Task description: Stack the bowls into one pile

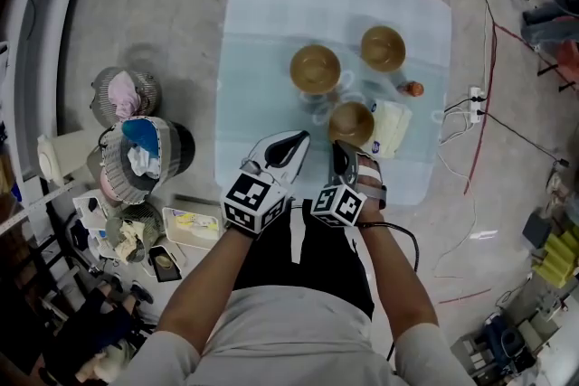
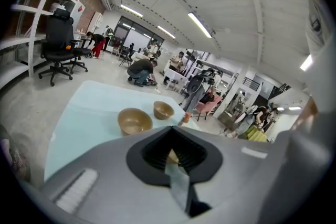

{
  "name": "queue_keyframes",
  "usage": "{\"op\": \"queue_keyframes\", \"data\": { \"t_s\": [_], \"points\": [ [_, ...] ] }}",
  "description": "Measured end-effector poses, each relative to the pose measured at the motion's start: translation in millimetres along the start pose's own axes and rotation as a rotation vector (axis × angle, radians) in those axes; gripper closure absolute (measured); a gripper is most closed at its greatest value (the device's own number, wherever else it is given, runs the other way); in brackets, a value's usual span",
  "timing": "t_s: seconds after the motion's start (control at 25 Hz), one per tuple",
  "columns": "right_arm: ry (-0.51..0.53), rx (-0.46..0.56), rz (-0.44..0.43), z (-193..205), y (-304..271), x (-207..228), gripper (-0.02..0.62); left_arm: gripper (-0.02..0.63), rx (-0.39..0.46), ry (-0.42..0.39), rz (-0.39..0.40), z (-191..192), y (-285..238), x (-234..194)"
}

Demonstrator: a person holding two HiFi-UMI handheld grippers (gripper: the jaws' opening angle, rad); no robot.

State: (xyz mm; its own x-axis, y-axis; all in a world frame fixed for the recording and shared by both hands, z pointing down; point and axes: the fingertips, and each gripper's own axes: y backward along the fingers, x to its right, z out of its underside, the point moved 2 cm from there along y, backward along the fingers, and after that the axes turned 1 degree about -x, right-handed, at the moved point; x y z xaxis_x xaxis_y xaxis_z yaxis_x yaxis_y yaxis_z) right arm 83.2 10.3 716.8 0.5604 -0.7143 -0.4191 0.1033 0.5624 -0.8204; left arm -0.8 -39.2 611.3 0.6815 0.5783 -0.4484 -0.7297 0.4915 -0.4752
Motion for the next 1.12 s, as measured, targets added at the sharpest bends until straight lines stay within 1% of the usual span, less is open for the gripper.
{"op": "queue_keyframes", "data": {
  "t_s": [0.4, 0.72, 1.12],
  "points": [
    [0.028, 0.019, 0.023, -20.8, 16.0, 15.1, 0.574, 0.600, 0.025, -0.006, 0.006, -19.0, 5.6, -5.4],
    [0.062, 0.066, 0.056, -60.8, 21.0, 44.7, 0.574, 0.600, 0.063, -0.024, 0.005, -48.2, 9.7, -11.0],
    [0.100, 0.103, 0.059, -106.2, -3.8, 68.0, 0.574, 0.600, 0.089, -0.024, -0.016, -71.9, 14.8, -35.7]
  ]
}}
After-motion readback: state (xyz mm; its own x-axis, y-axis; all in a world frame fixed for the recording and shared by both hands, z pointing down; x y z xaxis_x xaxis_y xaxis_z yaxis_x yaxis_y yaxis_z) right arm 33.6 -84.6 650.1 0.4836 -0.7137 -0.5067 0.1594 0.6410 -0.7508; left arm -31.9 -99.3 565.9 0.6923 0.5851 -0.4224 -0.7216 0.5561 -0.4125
